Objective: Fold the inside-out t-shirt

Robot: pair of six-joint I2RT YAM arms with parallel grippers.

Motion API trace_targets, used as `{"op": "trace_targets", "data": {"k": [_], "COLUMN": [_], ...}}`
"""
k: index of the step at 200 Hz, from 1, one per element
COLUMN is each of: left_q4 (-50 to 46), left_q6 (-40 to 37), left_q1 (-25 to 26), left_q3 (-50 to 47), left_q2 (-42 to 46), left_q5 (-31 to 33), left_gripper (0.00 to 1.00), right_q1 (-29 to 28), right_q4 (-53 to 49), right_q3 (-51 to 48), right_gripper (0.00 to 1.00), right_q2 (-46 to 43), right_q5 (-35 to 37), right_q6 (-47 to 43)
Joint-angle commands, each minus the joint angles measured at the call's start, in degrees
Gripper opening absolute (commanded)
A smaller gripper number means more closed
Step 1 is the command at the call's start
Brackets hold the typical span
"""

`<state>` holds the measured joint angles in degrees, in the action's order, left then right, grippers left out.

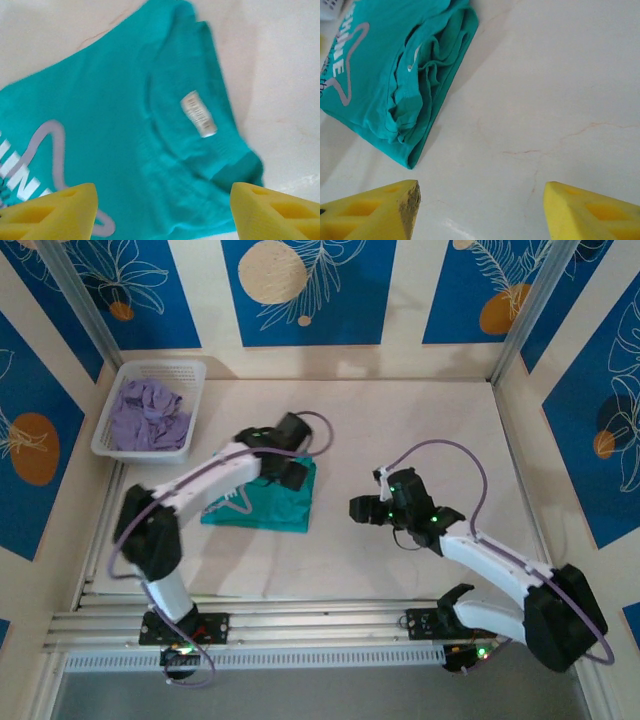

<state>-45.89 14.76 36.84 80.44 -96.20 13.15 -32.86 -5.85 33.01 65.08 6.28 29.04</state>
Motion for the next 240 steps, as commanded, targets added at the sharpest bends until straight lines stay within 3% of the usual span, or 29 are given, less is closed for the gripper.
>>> {"op": "trace_targets", "data": {"k": [1,30,60,73,84,94,140,185,240], "left_q4": [7.26,11.45,14.59,15.90,16.56,16.52,18.74,19.35,18.96], "left_q6": [3.45,3.79,4.28,4.57,4.52,4.33,4.30,3.83,3.25], "left_q1": [-6.08,-13.98,-18.24,-18.89,-19.06,-19.06,-19.03,-19.12,-19.10], "left_q3": [-8.71,-14.39,-17.06,-17.96,-18.40,-18.48,-20.08,-18.94,-17.39], "left_q2": [4.62,9.12,9.64,9.46,9.16,8.80,6.38,3.80,2.83], "left_q5": [-9.69,-12.98,-13.88,-14.65,-15.20,-15.19,-13.41,-13.26,-12.77], "left_gripper": [0.70,0.70,0.70,0.70,0.70,0.70,0.71,0.71,0.71], "right_q1": [-3.65,-9.84,-11.55,-11.52,-11.61,-11.76,-13.78,-15.34,-16.68], "right_q4": [5.03,3.86,3.32,2.80,2.41,2.38,1.56,1.05,3.76], "right_q3": [5.65,14.78,20.91,23.07,24.29,24.64,22.17,18.20,14.07], "right_gripper": [0.66,0.67,0.64,0.57,0.44,0.33,0.12,0.00,0.00], "right_q2": [6.67,20.07,32.25,35.59,37.35,37.44,32.17,27.27,25.25], "right_q5": [-3.51,-4.57,-3.72,-4.26,-4.95,-5.56,-5.91,-5.90,-8.67], "right_q6": [1.75,3.71,7.61,8.36,8.49,8.49,8.43,12.09,16.71]}}
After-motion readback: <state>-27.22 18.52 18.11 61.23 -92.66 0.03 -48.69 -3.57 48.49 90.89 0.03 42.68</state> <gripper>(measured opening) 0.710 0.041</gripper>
